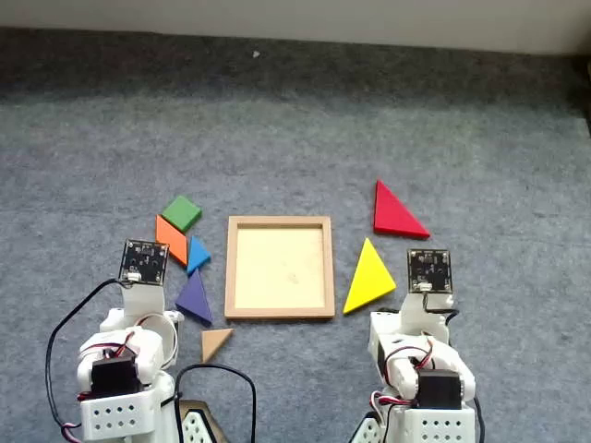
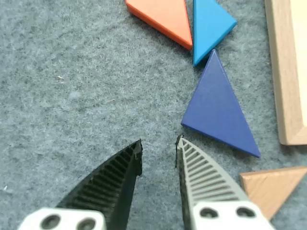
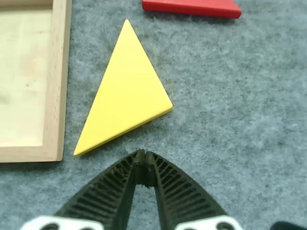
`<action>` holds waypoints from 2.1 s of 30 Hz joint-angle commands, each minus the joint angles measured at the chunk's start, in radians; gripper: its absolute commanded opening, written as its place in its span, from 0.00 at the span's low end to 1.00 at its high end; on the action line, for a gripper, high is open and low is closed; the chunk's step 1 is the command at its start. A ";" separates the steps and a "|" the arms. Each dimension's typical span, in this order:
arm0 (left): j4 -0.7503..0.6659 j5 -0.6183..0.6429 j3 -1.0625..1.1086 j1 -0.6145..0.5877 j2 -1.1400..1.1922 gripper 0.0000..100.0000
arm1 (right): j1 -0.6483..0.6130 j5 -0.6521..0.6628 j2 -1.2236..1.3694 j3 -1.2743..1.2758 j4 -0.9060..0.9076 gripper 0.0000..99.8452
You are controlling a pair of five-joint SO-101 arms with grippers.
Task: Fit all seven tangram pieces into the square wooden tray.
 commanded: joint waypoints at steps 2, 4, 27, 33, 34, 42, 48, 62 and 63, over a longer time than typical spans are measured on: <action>0.005 0.006 0.019 0.008 -0.027 0.13 | 0.007 -0.002 -0.004 0.142 0.004 0.02; 0.005 0.006 0.019 0.008 -0.027 0.13 | 0.007 -0.002 -0.004 0.142 0.004 0.02; 0.005 0.006 0.019 0.015 -0.028 0.13 | 0.004 -0.005 -0.004 0.142 0.005 0.02; 0.005 0.008 0.019 0.015 -0.028 0.13 | 0.015 -0.002 -0.004 0.142 0.007 0.02; 0.005 0.008 0.019 0.015 -0.028 0.13 | 0.016 0.000 -0.004 0.142 0.007 0.02; 0.005 0.009 0.019 0.015 -0.028 0.13 | 0.133 0.216 -0.004 0.030 -0.002 0.02; 0.005 0.006 0.019 0.016 -0.031 0.14 | 0.283 0.408 -0.004 -0.077 -0.153 0.02; -0.058 0.006 0.019 0.010 -0.031 0.14 | 0.289 0.414 0.453 -0.631 -0.093 0.02; -0.058 0.006 0.019 0.010 -0.030 0.14 | 0.289 0.413 0.526 -0.682 -0.093 0.02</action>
